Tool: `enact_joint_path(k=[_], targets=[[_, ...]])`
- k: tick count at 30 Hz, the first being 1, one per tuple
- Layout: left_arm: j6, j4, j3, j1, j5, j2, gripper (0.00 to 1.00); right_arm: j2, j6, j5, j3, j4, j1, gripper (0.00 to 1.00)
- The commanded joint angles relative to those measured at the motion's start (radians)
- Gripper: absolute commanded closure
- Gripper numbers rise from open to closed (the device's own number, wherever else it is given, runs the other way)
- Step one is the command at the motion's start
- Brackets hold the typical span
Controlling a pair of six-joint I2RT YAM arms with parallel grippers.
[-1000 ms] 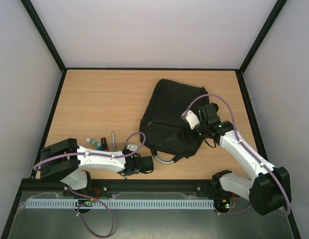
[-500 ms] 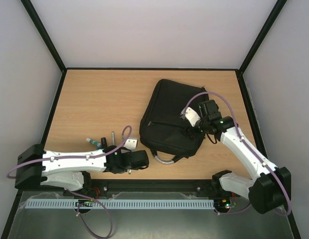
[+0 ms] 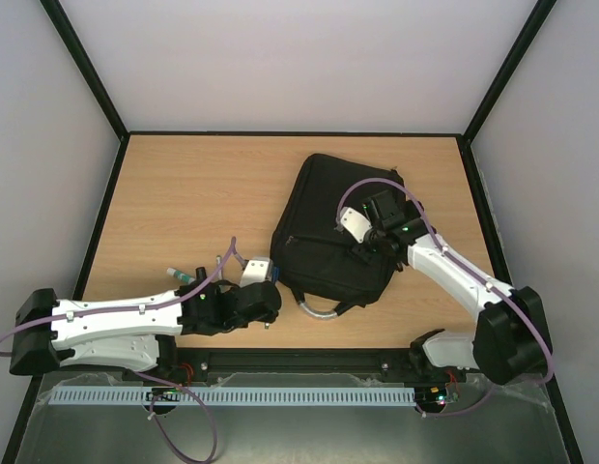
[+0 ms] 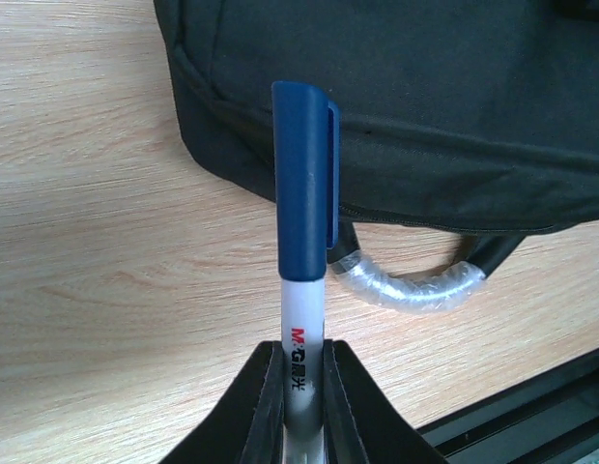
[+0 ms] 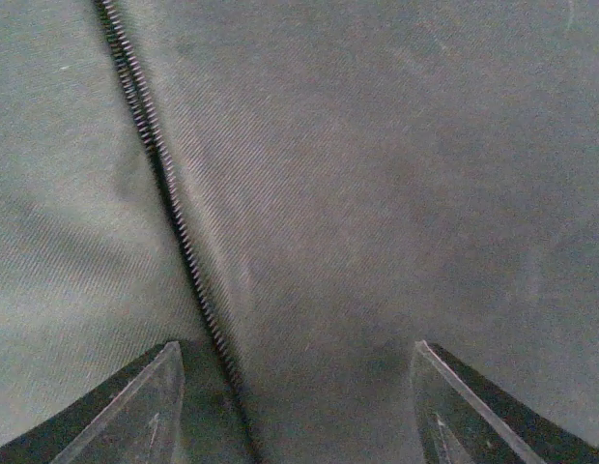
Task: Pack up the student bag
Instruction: Pick up the stationery from the center of the board, then place the stationery in the student bag.
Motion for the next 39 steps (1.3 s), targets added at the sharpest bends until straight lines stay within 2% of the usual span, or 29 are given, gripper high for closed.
enact_joint_path(k=[1, 7, 12, 16, 22, 27, 34, 39], targets=[[0.013, 0.059, -0.021, 0.021, 0.022, -0.023, 0.98, 0.066, 0.020, 0.109, 0.032, 0.080, 0.028, 0.37], [0.060, 0.180, -0.062, 0.028, 0.099, -0.060, 0.98, 0.120, 0.027, 0.200, 0.036, 0.151, 0.035, 0.47], [0.139, 0.247, -0.065, 0.051, 0.174, -0.053, 0.98, 0.097, 0.057, 0.218, 0.052, 0.178, 0.036, 0.81], [0.204, 0.313, -0.055, 0.122, 0.262, -0.038, 0.98, 0.053, 0.091, 0.164, 0.091, 0.145, 0.036, 0.92], [0.319, 0.504, -0.026, 0.266, 0.547, 0.054, 0.98, 0.006, 0.139, 0.064, 0.166, 0.067, 0.036, 0.96], [0.408, 0.577, 0.098, 0.282, 0.698, 0.232, 0.98, -0.019, 0.170, 0.012, 0.178, 0.025, 0.036, 0.96], [0.400, 0.621, 0.198, 0.284, 0.742, 0.448, 0.98, -0.098, 0.195, -0.061, 0.148, -0.010, 0.036, 0.98], [0.353, 0.668, 0.209, 0.303, 0.717, 0.504, 0.98, -0.160, 0.206, -0.088, 0.093, -0.017, 0.036, 0.98]])
